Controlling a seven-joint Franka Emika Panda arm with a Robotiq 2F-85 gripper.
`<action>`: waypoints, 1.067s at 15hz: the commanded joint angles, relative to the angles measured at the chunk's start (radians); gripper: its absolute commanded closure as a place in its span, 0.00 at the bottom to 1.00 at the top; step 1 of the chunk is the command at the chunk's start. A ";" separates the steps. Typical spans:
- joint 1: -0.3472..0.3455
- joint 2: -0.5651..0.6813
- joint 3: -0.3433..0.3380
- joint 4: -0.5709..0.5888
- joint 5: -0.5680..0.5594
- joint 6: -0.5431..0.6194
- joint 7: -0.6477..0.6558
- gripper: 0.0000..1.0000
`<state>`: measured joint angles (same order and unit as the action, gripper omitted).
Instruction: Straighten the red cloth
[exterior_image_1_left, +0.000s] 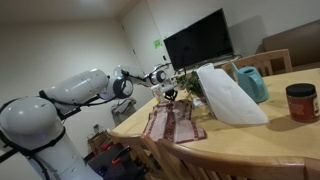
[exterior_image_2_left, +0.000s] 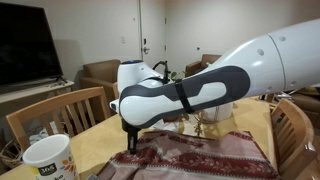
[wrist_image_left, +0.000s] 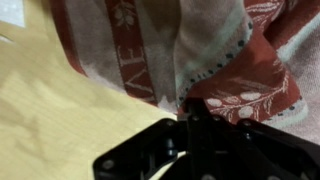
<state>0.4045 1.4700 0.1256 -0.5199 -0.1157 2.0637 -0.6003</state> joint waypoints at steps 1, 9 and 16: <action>0.009 0.000 -0.033 0.008 -0.018 0.003 -0.001 1.00; 0.008 0.000 -0.018 0.004 0.001 -0.004 -0.001 0.99; 0.012 0.002 -0.032 -0.017 -0.013 0.034 -0.008 1.00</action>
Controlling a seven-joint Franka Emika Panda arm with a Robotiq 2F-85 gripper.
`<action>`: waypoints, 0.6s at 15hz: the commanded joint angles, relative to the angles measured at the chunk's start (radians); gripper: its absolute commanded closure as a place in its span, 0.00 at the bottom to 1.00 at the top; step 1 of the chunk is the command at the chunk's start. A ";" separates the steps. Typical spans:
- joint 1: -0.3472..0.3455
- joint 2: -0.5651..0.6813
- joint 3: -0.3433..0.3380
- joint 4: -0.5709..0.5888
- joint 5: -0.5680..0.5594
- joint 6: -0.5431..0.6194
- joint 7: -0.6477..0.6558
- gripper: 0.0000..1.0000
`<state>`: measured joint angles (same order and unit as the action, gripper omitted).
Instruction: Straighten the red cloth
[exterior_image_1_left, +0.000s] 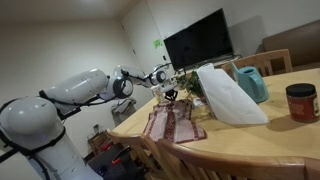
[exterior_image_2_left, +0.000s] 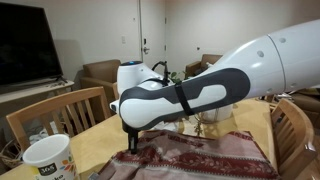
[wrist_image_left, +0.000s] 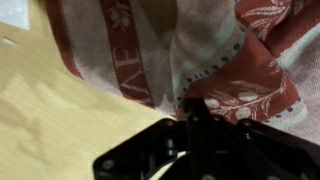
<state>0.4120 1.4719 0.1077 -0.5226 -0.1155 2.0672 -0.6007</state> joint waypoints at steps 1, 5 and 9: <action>0.004 0.000 -0.014 -0.021 -0.014 0.045 -0.016 1.00; 0.001 0.001 -0.020 -0.029 -0.016 0.099 -0.028 1.00; -0.002 0.002 -0.025 -0.051 -0.013 0.196 -0.039 1.00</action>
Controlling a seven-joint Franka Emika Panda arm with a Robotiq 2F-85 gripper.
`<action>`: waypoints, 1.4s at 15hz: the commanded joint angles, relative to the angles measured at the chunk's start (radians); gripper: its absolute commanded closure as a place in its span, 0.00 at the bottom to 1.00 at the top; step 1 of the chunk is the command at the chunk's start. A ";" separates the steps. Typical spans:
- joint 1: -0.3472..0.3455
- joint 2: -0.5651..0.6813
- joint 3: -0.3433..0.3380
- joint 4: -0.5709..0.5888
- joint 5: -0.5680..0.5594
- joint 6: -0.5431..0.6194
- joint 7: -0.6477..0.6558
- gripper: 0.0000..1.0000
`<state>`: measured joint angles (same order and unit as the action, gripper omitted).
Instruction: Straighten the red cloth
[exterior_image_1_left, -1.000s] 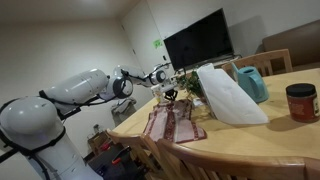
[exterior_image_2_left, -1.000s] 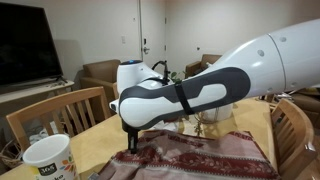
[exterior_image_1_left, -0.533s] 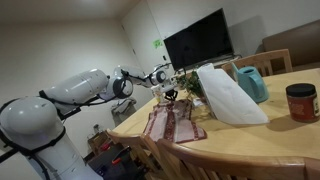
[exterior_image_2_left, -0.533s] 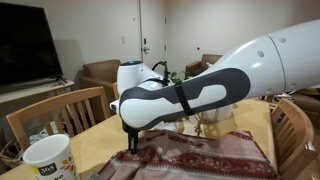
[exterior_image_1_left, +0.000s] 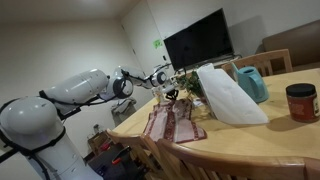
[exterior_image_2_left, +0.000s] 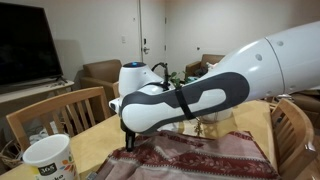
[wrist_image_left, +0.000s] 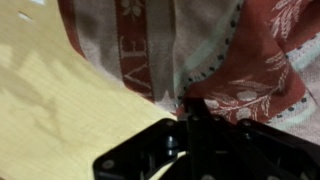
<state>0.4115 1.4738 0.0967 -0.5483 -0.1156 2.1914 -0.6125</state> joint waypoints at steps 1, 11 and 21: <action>0.000 0.001 -0.021 -0.026 -0.016 0.090 -0.032 1.00; -0.007 0.006 -0.015 -0.014 -0.053 0.215 -0.027 1.00; -0.005 0.006 -0.020 -0.009 -0.051 0.192 -0.003 1.00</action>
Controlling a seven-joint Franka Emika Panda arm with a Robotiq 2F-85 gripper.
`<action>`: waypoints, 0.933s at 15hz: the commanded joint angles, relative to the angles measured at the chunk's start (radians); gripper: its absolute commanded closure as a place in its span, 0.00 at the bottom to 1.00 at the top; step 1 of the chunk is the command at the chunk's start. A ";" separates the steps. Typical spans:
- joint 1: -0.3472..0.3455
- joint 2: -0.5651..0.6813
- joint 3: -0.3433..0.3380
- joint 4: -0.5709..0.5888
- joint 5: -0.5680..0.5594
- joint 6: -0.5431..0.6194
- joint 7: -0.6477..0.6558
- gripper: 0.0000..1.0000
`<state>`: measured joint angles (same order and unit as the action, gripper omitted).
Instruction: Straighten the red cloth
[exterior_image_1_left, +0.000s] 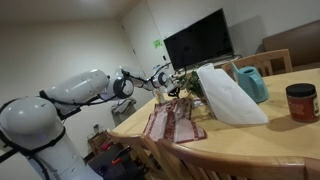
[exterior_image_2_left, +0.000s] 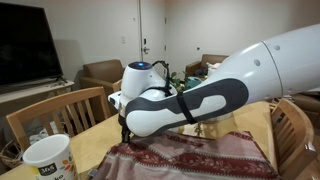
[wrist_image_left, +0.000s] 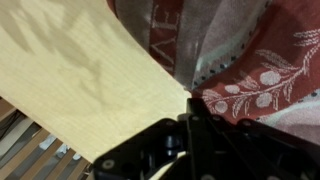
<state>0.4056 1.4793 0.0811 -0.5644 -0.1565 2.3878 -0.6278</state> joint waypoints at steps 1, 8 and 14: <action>0.006 0.000 -0.018 0.009 -0.018 -0.002 0.035 1.00; 0.011 0.000 -0.076 0.038 -0.055 -0.018 0.178 1.00; 0.009 0.000 -0.075 0.090 -0.033 -0.136 0.292 1.00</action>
<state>0.4114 1.4789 0.0161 -0.5274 -0.1908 2.3481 -0.4075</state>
